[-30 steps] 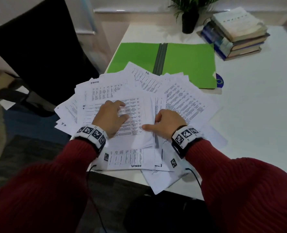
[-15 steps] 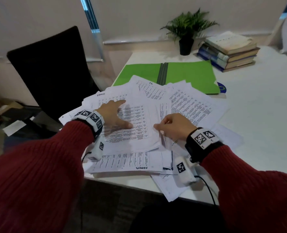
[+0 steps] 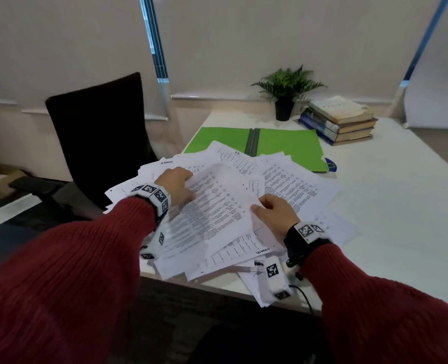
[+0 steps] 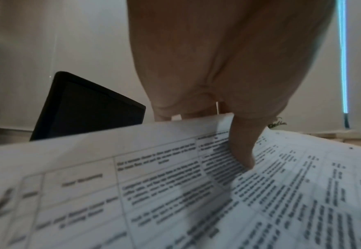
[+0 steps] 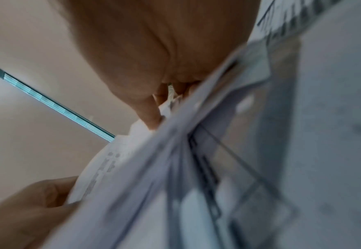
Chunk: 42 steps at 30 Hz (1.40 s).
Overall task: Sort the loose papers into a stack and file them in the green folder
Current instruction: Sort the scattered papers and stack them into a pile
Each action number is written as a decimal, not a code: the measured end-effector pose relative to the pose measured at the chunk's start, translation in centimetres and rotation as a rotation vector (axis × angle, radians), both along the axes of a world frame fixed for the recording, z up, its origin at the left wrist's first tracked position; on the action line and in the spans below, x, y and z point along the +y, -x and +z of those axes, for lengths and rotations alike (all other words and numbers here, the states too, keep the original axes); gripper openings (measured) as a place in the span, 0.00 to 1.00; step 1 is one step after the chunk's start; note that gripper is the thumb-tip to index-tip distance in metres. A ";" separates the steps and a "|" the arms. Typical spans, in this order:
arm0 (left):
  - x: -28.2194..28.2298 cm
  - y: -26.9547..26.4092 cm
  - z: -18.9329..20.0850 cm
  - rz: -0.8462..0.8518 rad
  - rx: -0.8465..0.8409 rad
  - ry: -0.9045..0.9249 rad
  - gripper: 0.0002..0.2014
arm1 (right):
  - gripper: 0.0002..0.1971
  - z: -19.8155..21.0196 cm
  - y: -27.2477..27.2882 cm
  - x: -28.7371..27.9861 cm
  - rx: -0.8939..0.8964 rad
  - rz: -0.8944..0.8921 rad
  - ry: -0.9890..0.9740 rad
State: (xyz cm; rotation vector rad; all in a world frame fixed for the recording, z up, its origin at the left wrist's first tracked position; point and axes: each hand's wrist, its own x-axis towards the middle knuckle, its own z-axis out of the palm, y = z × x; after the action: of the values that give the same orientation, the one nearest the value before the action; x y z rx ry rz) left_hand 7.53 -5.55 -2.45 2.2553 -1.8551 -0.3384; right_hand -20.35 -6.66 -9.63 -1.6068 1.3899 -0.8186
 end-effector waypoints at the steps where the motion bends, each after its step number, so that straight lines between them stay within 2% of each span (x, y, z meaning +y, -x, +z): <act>1: 0.5 0.0 0.4 -0.001 0.045 0.024 0.14 | 0.10 0.0 0.1 -0.1 -0.053 -0.022 0.007; 2: 1.0 0.1 0.9 0.005 0.084 0.063 0.15 | 0.06 0.2 0.2 -0.1 -0.098 -0.046 0.007; 3: 1.4 0.2 1.3 0.019 0.120 0.110 0.15 | 0.07 0.6 0.3 0.0 -0.121 -0.073 0.013; 7: 2.6 1.4 2.4 0.113 0.368 0.296 0.04 | 0.24 1.4 1.6 0.3 -0.227 -0.108 -0.022; 9: 3.0 2.6 2.7 0.155 0.514 0.375 0.10 | 0.31 1.7 2.1 0.7 -0.264 -0.053 -0.039; 11: 3.5 4.4 2.9 0.187 0.694 0.438 0.10 | 0.36 2.2 2.8 1.0 -0.266 -0.033 -0.030; 15: 3.7 8.3 1.8 0.188 0.944 0.379 0.12 | 0.26 3.2 4.3 1.3 -0.346 0.013 0.061; 17: 2.9 9.4 1.0 0.166 0.989 0.337 0.11 | 0.23 2.8 5.2 0.7 -0.338 0.034 0.083; 19: 2.0 9.1 0.5 0.142 0.903 0.293 0.14 | 0.23 2.1 5.9 -0.4 -0.361 -0.033 0.071; 20: 1.6 8.1 0.2 0.138 0.801 0.268 0.17 | 0.24 1.7 6.1 -1.1 -0.374 -0.071 0.064; 22: 0.5 4.8 -0.3 0.118 0.446 0.163 0.25 | 0.23 0.9 6.6 -2.1 -0.396 -0.117 0.045; 24: -0.2 1.3 -0.8 0.079 0.075 -0.039 0.44 | 0.22 0.4 7.0 -2.7 -0.410 -0.126 0.032; 25: -0.8 0.0 -1.0 0.051 -0.043 -0.133 0.55 | 0.21 0.3 7.1 -2.9 -0.411 -0.122 0.028; 26: -1.2 -0.8 -1.2 0.025 -0.097 -0.208 0.64 | 0.20 0.1 7.2 -3.1 -0.413 -0.118 0.022; 28: -1.7 -1.9 -1.3 0.000 -0.100 -0.293 0.76 | 0.20 -0.3 7.3 -3.0 -0.421 -0.104 0.024; 30: -2.3 -2.1 -1.6 0.015 -0.085 -0.334 0.81 | 0.19 -0.5 7.5 -3.0 -0.419 -0.096 0.033; 31: -2.6 -2.1 -1.6 0.019 -0.073 -0.350 0.78 | 0.19 -0.6 7.5 -3.1 -0.423 -0.097 0.034; 33: -3.2 -1.9 -1.4 -0.004 -0.069 -0.363 0.65 | 0.20 -0.8 7.5 -3.2 -0.421 -0.092 0.035; 37: -3.3 -1.3 -0.9 -0.081 -0.040 -0.312 0.23 | 0.19 -0.5 7.5 -3.1 -0.399 -0.096 0.039; 39: -3.4 -2.2 -0.5 -0.064 -0.056 -0.179 0.19 | 0.18 -0.4 7.6 -3.0 -0.399 -0.105 0.034; 42: -2.9 -3.7 2.2 0.142 0.037 0.128 0.15 | 0.18 -0.3 7.6 -3.0 -0.386 -0.116 0.029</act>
State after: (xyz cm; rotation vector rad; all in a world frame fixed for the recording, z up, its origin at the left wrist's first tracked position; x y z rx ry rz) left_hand 11.23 -8.45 -0.24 2.2621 -1.6380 -0.2294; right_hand -27.93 -9.70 -9.94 -1.3107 1.2032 -1.1541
